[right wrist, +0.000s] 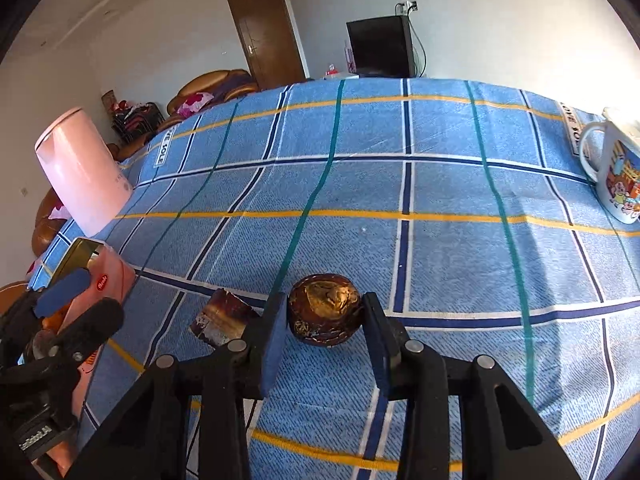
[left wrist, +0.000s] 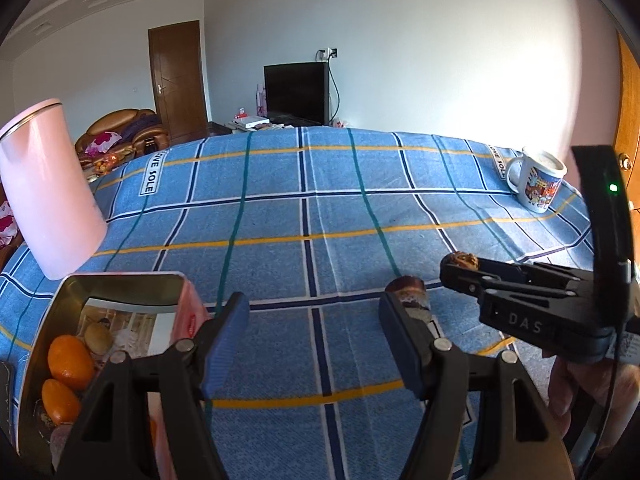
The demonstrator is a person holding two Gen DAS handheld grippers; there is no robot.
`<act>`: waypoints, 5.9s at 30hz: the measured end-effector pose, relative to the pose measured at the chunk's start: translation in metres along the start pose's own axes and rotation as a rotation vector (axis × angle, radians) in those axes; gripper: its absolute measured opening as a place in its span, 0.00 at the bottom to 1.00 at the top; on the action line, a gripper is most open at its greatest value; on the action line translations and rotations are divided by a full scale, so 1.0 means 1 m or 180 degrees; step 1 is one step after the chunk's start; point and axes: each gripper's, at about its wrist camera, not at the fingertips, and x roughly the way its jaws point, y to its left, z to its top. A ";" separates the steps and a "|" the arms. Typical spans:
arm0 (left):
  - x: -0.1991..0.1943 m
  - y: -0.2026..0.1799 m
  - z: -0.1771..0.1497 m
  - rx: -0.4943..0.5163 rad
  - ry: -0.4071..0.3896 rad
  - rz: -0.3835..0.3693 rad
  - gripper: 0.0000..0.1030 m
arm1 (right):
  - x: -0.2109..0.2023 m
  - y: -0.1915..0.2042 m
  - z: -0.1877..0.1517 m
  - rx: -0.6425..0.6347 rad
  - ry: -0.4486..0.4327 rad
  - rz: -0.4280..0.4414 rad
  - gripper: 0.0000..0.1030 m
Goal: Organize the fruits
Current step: 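Grasp a chocolate pastry with the left tool while the right tool grasps a gold-wrapped chocolate ball, then lift and carry the pastry and the gold-wrapped ball over the tin with both tools, then open the left tool over the tin while the right tool releases the ball inside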
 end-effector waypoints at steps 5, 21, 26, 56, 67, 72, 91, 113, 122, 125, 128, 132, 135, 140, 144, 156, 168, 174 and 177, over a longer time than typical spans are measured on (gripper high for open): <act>0.023 -0.023 0.003 0.0070 0.0187 -0.0145 0.68 | -0.036 -0.009 -0.013 0.0046 -0.0359 -0.0184 0.38; 0.067 -0.064 0.010 0.0131 0.0670 -0.0575 0.43 | -0.061 -0.030 -0.018 0.0325 -0.0767 -0.0130 0.38; 0.064 -0.059 0.009 0.0087 0.0644 -0.0568 0.42 | -0.063 -0.028 -0.020 0.0289 -0.0809 -0.0117 0.39; 0.003 -0.052 0.007 0.0171 -0.0321 -0.0175 0.42 | -0.086 -0.007 -0.029 -0.0101 -0.1265 -0.0106 0.39; -0.014 -0.051 0.002 0.0193 -0.0600 -0.0069 0.42 | -0.095 0.002 -0.033 -0.0214 -0.1425 -0.0155 0.38; -0.021 -0.049 0.001 0.0173 -0.0713 -0.0032 0.42 | -0.098 0.007 -0.036 -0.0318 -0.1513 -0.0203 0.38; -0.047 -0.017 -0.013 0.0122 -0.0868 0.0015 0.42 | -0.096 0.029 -0.037 -0.0504 -0.1516 -0.0183 0.38; -0.086 0.087 -0.026 -0.0272 -0.0780 0.0397 0.42 | -0.071 0.146 -0.010 -0.0851 -0.1182 0.0626 0.38; -0.083 0.117 -0.036 -0.0422 -0.0659 0.0503 0.42 | -0.051 0.176 -0.002 -0.0936 -0.1043 0.0756 0.39; -0.083 0.130 -0.040 -0.0486 -0.0612 0.0483 0.42 | -0.045 0.186 -0.002 -0.1002 -0.0993 0.0767 0.39; -0.082 0.140 -0.045 -0.0513 -0.0562 0.0518 0.42 | -0.038 0.196 -0.003 -0.1055 -0.0945 0.0776 0.38; -0.079 0.150 -0.049 -0.0547 -0.0484 0.0521 0.42 | -0.027 0.207 -0.004 -0.1072 -0.0872 0.0802 0.38; -0.077 0.154 -0.050 -0.0545 -0.0435 0.0518 0.42 | -0.021 0.214 -0.004 -0.1120 -0.0813 0.0796 0.38; -0.073 0.159 -0.053 -0.0536 -0.0371 0.0506 0.42 | -0.011 0.222 -0.005 -0.1142 -0.0702 0.0783 0.39; -0.073 0.162 -0.054 -0.0537 -0.0343 0.0507 0.42 | -0.003 0.226 -0.009 -0.1193 -0.0591 0.0734 0.39; -0.064 0.164 -0.056 -0.0468 -0.0171 0.0465 0.42 | 0.015 0.228 -0.014 -0.1265 -0.0328 0.0662 0.39; -0.063 0.163 -0.058 -0.0400 -0.0104 0.0479 0.43 | 0.021 0.231 -0.015 -0.1326 -0.0140 0.0688 0.39; -0.070 0.163 -0.060 -0.0422 -0.0133 0.0476 0.50 | 0.017 0.230 -0.017 -0.1330 -0.0147 0.0672 0.43; -0.080 0.163 -0.061 -0.0419 -0.0214 0.0441 0.57 | 0.010 0.225 -0.017 -0.1273 -0.0181 0.0686 0.52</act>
